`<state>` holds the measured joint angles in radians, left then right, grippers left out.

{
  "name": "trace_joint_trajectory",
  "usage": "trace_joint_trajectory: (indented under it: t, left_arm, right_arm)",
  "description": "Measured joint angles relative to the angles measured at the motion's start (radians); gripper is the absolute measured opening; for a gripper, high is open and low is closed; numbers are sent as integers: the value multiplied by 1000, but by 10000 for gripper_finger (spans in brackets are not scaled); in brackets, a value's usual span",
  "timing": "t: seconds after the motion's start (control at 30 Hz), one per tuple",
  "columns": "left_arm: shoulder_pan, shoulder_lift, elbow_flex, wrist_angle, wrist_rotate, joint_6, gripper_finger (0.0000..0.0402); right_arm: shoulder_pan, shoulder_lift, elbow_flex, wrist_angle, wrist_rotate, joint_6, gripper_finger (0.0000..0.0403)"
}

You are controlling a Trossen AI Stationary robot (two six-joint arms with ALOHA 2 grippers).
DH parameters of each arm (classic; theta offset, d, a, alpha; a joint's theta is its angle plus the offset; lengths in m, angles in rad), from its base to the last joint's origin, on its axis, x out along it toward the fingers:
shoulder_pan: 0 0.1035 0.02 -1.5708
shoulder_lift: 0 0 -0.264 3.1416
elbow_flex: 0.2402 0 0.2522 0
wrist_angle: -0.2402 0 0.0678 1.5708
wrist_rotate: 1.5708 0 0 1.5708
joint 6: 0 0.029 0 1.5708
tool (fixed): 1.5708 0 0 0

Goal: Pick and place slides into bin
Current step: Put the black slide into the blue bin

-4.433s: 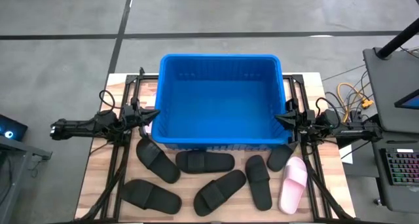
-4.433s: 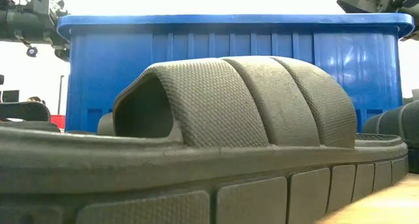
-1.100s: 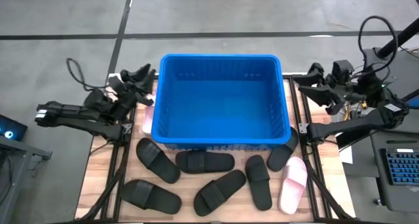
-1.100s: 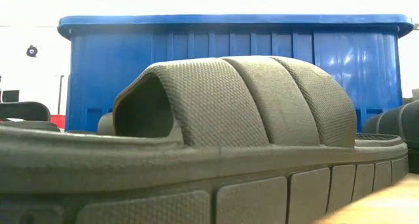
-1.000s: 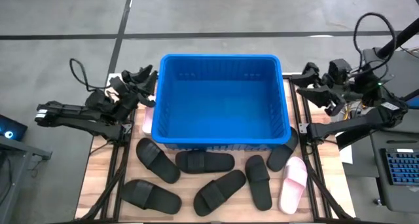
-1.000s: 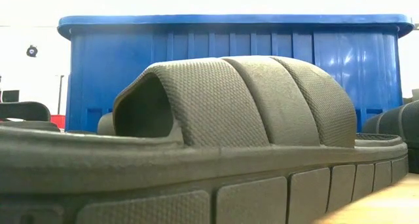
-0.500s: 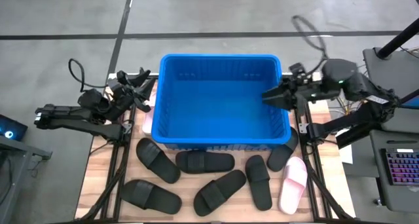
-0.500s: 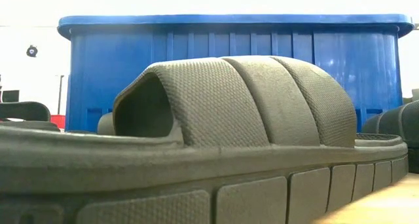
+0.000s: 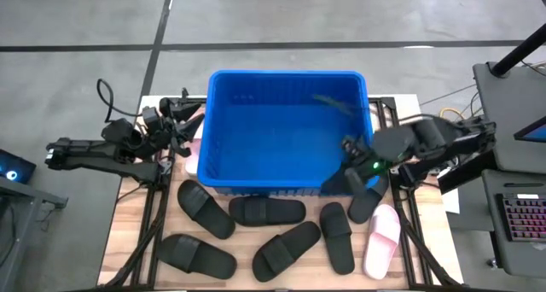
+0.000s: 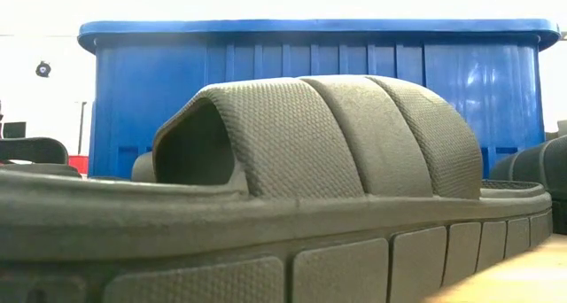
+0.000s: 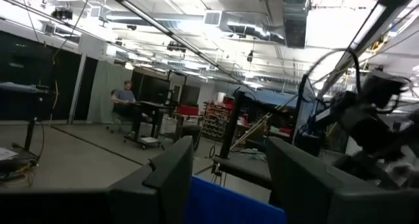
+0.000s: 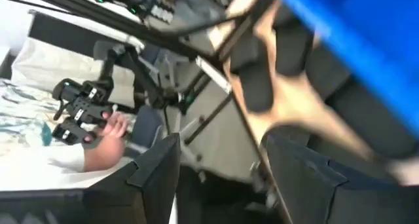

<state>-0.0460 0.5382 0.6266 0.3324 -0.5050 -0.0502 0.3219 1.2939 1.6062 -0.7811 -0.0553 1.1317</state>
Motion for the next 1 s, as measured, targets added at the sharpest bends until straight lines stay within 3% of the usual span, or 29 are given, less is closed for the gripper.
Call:
trace_joint_trajectory:
  t: [0.2, 0.57, 1.0]
  left_arm:
    - [0, -11, 0, -36, 2, 0, 180]
    - [0, -8, 0, -35, 2, 2, 180]
    - [-1, -2, 0, -36, 3, 3, 180]
  right_arm:
    - [116, 130, 70, -30, -4, 123, 219]
    - [230, 370, 246, -302, -13, 159, 219]
    - [327, 626, 398, -621, -31, -35, 219]
